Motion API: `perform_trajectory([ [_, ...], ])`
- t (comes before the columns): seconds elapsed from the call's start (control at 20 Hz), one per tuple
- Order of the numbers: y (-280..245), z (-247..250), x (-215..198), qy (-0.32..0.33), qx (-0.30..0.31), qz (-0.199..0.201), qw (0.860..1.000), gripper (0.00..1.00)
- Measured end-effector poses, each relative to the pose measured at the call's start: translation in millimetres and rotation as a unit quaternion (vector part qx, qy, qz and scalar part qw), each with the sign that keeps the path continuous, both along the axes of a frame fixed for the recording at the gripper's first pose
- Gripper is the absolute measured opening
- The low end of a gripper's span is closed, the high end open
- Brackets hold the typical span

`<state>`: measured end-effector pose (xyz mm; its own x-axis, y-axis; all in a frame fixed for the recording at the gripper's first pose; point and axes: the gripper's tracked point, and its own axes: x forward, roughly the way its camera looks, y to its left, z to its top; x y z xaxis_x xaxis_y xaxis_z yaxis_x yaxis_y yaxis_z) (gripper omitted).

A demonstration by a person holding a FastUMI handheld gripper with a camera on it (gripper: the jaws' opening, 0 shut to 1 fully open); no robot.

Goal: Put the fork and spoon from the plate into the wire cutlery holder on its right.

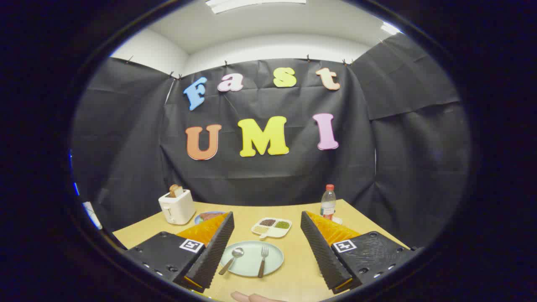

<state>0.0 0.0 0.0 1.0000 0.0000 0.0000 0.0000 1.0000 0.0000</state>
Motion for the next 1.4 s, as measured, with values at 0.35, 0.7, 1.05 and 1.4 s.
perform_trajectory([
  [0.35, 18.7, 15.9, -14.5, -0.02, -0.012, -0.016, 1.0, 0.96],
  [0.7, 17.8, 11.1, -11.6, -0.007, -0.016, -0.029, 0.999, 0.96],
  [1.05, 16.8, -19.9, 19.0, 0.058, -0.01, -0.033, 0.998, 0.96],
  [1.4, 15.4, -75.8, 63.8, 0.157, -0.027, -0.055, 0.986, 0.96],
])
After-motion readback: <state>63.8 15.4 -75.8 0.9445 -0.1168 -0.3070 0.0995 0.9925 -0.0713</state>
